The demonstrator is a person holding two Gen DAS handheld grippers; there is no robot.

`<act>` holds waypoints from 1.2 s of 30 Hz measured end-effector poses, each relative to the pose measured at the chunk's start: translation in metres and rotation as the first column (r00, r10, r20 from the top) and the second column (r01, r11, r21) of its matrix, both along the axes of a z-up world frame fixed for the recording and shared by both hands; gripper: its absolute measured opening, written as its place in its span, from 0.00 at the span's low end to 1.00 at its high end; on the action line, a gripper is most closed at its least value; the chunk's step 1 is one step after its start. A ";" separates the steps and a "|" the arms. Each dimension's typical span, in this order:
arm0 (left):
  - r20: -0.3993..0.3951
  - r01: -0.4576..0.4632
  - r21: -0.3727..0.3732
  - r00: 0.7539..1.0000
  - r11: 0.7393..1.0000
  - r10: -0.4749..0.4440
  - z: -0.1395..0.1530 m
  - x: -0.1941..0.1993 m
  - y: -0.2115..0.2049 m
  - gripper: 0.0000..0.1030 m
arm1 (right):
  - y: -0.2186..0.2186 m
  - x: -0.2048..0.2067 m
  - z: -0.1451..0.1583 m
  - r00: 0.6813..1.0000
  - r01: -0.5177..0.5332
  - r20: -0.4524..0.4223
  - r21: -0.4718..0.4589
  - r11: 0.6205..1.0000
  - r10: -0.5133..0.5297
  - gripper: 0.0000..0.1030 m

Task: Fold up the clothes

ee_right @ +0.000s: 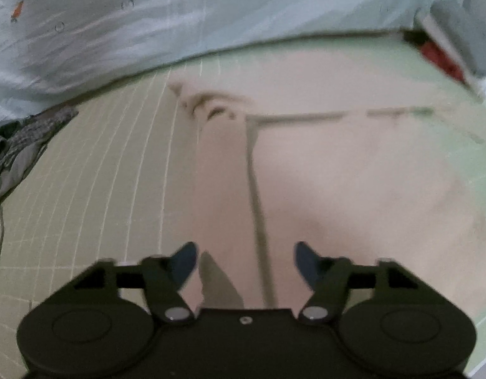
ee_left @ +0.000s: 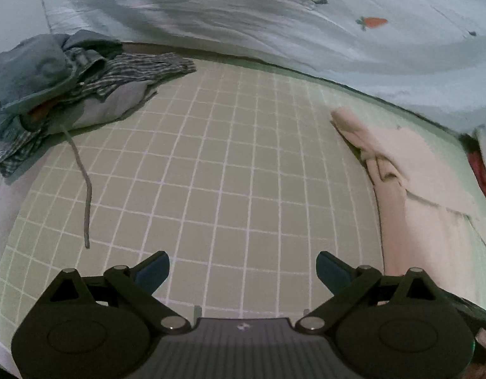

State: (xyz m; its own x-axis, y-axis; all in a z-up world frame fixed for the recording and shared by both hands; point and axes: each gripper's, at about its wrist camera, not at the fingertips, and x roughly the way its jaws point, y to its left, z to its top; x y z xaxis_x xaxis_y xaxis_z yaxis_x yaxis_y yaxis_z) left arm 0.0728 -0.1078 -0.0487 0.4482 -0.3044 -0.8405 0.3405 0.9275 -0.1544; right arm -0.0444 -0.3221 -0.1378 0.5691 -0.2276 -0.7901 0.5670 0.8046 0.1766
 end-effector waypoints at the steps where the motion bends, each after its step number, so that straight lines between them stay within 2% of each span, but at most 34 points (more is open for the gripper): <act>1: 0.001 0.009 0.001 1.000 1.000 -0.009 0.000 -0.001 0.002 0.96 | 0.000 0.000 -0.003 1.000 0.008 0.000 0.018 1.000 -0.008 0.50; 2: 0.005 0.012 0.003 1.000 1.000 -0.012 0.000 -0.002 0.003 0.96 | 0.000 -0.001 -0.004 1.000 0.015 0.008 0.023 1.000 -0.015 0.47; 3: 0.009 0.014 0.005 1.000 1.000 -0.014 0.000 -0.002 0.005 0.96 | -0.001 -0.001 -0.003 1.000 0.015 0.013 0.025 1.000 -0.015 0.34; 6: 0.007 -0.001 -0.005 1.000 1.000 0.001 0.000 -0.003 0.010 0.96 | -0.005 -0.003 0.001 1.000 0.003 0.026 0.042 0.999 -0.004 0.07; 13: -0.007 -0.058 -0.029 0.998 0.998 0.058 -0.002 -0.006 0.009 0.96 | -0.020 -0.031 0.045 0.990 0.074 0.122 -0.026 0.997 -0.070 0.06; 15: -0.013 -0.083 -0.038 0.996 0.996 0.083 -0.003 -0.006 0.005 0.96 | -0.030 -0.036 0.039 0.994 0.080 0.082 -0.033 0.996 -0.077 0.07; 17: -0.026 -0.107 -0.042 0.994 0.993 0.106 -0.005 -0.006 -0.003 0.96 | -0.040 -0.033 0.019 0.998 0.067 0.000 -0.036 0.997 -0.067 0.07; 19: -0.038 -0.124 -0.044 0.992 0.991 0.123 -0.007 -0.007 -0.013 0.96 | -0.043 -0.029 0.007 0.998 0.013 -0.065 -0.057 0.998 -0.017 0.07; 22: -0.043 -0.160 -0.050 0.987 0.986 0.158 -0.007 -0.007 -0.028 0.96 | -0.042 -0.022 0.004 0.987 -0.111 -0.128 -0.111 0.988 0.096 0.17; 24: -0.049 -0.190 -0.053 0.981 0.980 0.188 -0.009 -0.004 -0.039 0.96 | -0.050 -0.019 0.009 0.979 -0.164 -0.141 -0.118 0.979 0.147 0.36; 25: -0.055 -0.205 -0.055 0.978 0.977 0.202 -0.009 -0.001 -0.046 0.96 | -0.056 -0.021 0.013 0.978 -0.176 -0.133 -0.115 0.978 0.161 0.41; 27: -0.067 -0.229 -0.053 0.972 0.972 0.225 -0.010 0.004 -0.058 0.96 | -0.079 -0.027 0.025 0.986 -0.158 -0.073 -0.095 0.983 0.152 0.62; 29: -0.080 -0.252 -0.045 0.966 0.967 0.248 -0.013 0.008 -0.070 0.96 | -0.108 -0.035 0.036 0.993 -0.117 -0.008 -0.076 0.990 0.116 0.73; 32: -0.090 -0.288 -0.039 0.955 0.957 0.284 -0.016 0.019 -0.089 0.96 | -0.158 -0.036 0.044 0.998 -0.034 0.042 -0.061 0.998 0.037 0.74; 36: -0.115 -0.316 -0.015 0.943 0.949 0.313 -0.023 0.038 -0.117 0.96 | -0.222 -0.032 0.042 0.997 0.068 0.043 -0.082 0.994 -0.064 0.74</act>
